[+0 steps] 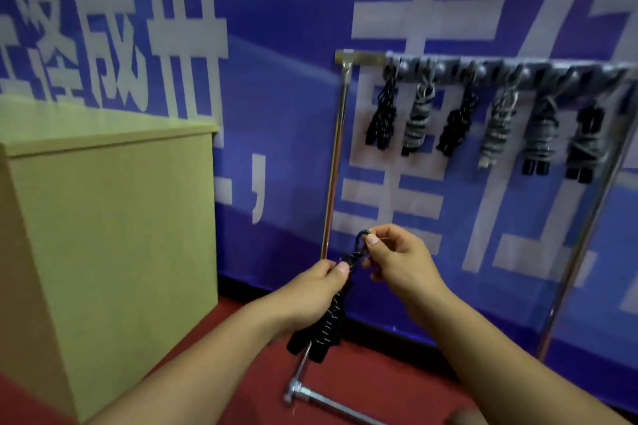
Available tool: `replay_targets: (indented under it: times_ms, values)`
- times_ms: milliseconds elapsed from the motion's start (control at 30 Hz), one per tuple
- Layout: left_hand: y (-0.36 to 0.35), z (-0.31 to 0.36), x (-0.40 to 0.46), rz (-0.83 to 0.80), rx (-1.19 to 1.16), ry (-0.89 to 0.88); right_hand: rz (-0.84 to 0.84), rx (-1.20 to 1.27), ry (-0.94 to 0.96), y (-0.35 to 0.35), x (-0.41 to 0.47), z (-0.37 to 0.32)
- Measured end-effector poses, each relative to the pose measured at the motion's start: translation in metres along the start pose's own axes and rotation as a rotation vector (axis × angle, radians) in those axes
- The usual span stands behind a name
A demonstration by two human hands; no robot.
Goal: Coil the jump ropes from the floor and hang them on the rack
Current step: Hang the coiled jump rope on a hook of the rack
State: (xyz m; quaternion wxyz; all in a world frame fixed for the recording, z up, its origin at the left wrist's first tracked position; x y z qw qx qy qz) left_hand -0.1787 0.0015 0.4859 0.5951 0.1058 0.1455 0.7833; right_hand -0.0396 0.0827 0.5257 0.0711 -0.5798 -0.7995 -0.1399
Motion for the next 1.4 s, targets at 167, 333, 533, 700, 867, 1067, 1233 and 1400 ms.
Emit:
replay_targets:
  times_ms: [167,333,533,700,867,1067,1233,1400]
  values:
    - [0.016,0.077,0.062,0.051,-0.007,-0.116,0.052,0.052,0.015,0.025,0.078,-0.052]
    - [0.023,0.148,0.120,0.187,0.057,-0.226,0.135,0.077,0.111,0.048,0.153,-0.095]
    - [0.032,0.222,0.192,0.384,0.167,-0.340,0.219,-0.044,0.259,0.066,0.243,-0.151]
    - [0.039,0.266,0.229,0.474,0.169,-0.470,0.348,-0.087,0.360,0.074,0.288,-0.189]
    - [0.018,0.279,0.254,0.459,0.179,-0.441,0.501,-0.246,0.325,0.088,0.303,-0.192]
    - [0.005,0.271,0.249,0.462,0.204,-0.453,0.554,-0.369,0.370,0.088,0.290,-0.188]
    - [0.006,0.278,0.248,0.382,0.213,-0.427,0.563,-0.219,0.257,0.104,0.300,-0.176]
    - [-0.004,0.255,0.261,0.224,-0.005,-0.326,0.437,-0.099,0.125,0.102,0.310,-0.146]
Point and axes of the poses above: each hand's wrist, its own x-axis towards the middle knuckle, its own y-axis out of the back of the hand, z = x × y, the point moved 2 cm from there along x, towards the middle knuckle, and after that the axes turned 4 degrees about z, right-handed, at the moved point
